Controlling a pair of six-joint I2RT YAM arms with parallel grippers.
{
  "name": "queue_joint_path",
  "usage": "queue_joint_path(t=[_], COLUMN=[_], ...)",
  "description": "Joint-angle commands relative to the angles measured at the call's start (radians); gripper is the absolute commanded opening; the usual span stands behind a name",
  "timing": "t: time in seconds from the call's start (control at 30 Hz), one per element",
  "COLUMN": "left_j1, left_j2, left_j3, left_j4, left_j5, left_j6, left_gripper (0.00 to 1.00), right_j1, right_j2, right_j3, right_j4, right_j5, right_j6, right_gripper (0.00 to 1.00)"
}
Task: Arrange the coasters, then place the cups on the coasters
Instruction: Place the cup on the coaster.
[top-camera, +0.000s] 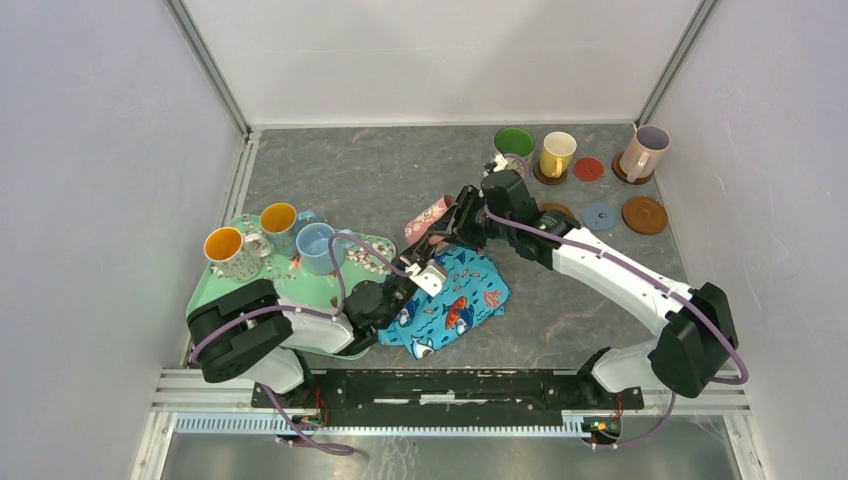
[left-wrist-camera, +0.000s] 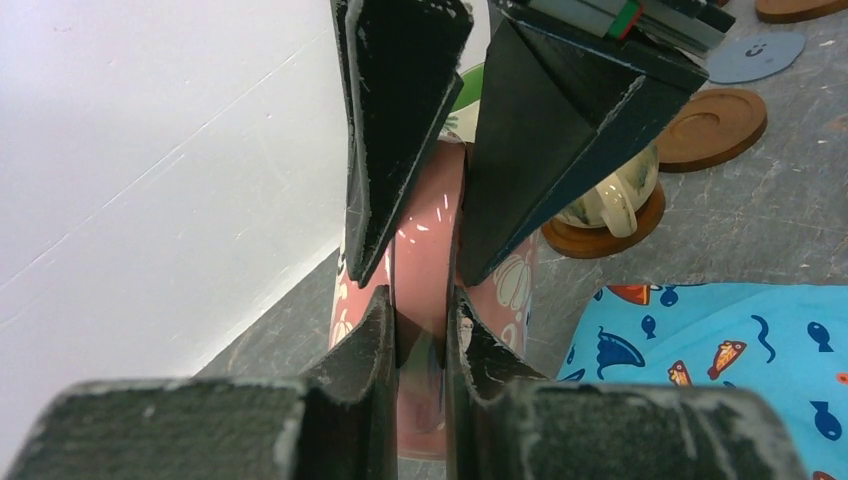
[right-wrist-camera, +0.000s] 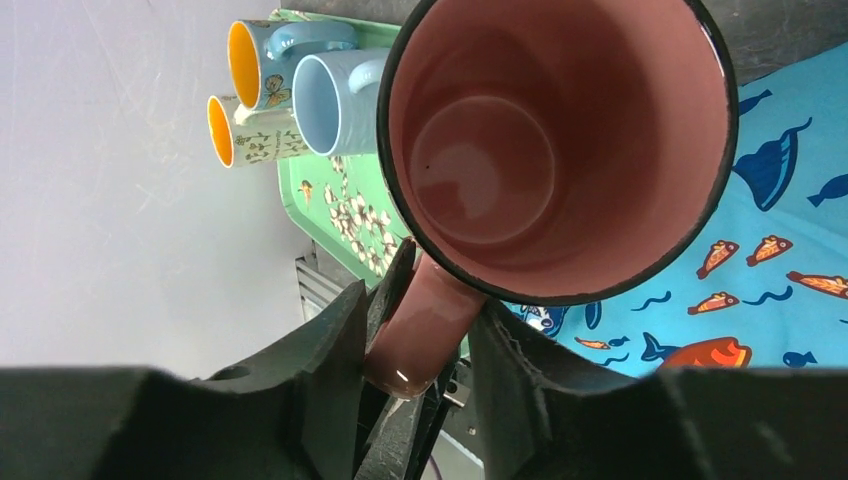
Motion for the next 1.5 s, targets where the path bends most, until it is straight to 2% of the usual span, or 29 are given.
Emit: queue_joint_path(t=[0.0,0.2,0.23,0.37,0.5,0.7,0.77,0.87,1.0,1.1,1.33,1.47], left_j1=[-0.014,-0.016,-0.015,-0.016,-0.024,-0.025,-0.024,-0.024,-0.023,-0.023,-0.023,-0.022], left_j2=[-0.015,-0.019,-0.021,-0.033,-0.095,-0.341,-0.429,-0.555,-0.646,-0.704,-0.752,-0.759], left_j3=[0.059,0.052,0.051,0.043,0.03,0.086,0.096,0.157,0.25,0.292,0.369,0.402], left_j4=[0.372,0.371,0.371,0.37,0.294,-0.238,-0.362,-0.698,-1.001,-1.148,-1.382,-1.416], left_j5=[0.035,0.024,0.01,-0.037,-0.139,-0.265,-0.31,-0.39,-0.449,-0.489,-0.591,-0.593], left_j6=[0.065,0.039,0.025,-0.066,-0.202,-0.489,-0.583,-0.72,-0.772,-0.818,-0.852,-0.825], left_gripper=[0.02,0.02,0.08,0.45,0.61,0.71,0.79,0.91,0.96,1.0,1.0,1.0], right_j1=[-0.009,-0.008,-0.008,-0.003,0.015,0.047,0.054,0.061,0.069,0.073,0.074,0.074], right_j2=[-0.001,0.0,-0.001,-0.018,-0.034,-0.071,-0.078,-0.083,-0.094,-0.1,-0.127,-0.146], right_j3=[-0.009,-0.004,-0.004,-0.01,-0.006,-0.022,-0.016,-0.003,0.019,0.044,0.09,0.097], right_j4=[0.068,0.094,0.099,0.125,0.167,0.251,0.265,0.276,0.282,0.277,0.258,0.261], right_j5=[-0.015,-0.019,-0.016,0.04,0.108,0.214,0.23,0.232,0.232,0.227,0.226,0.222], right_j6=[0.023,-0.012,-0.028,-0.095,-0.214,-0.382,-0.437,-0.498,-0.562,-0.606,-0.712,-0.765], right_gripper=[0.39,0.04,0.0,0.0,0.0,0.0,0.0,0.0,0.0,0.0,0.0,0.0])
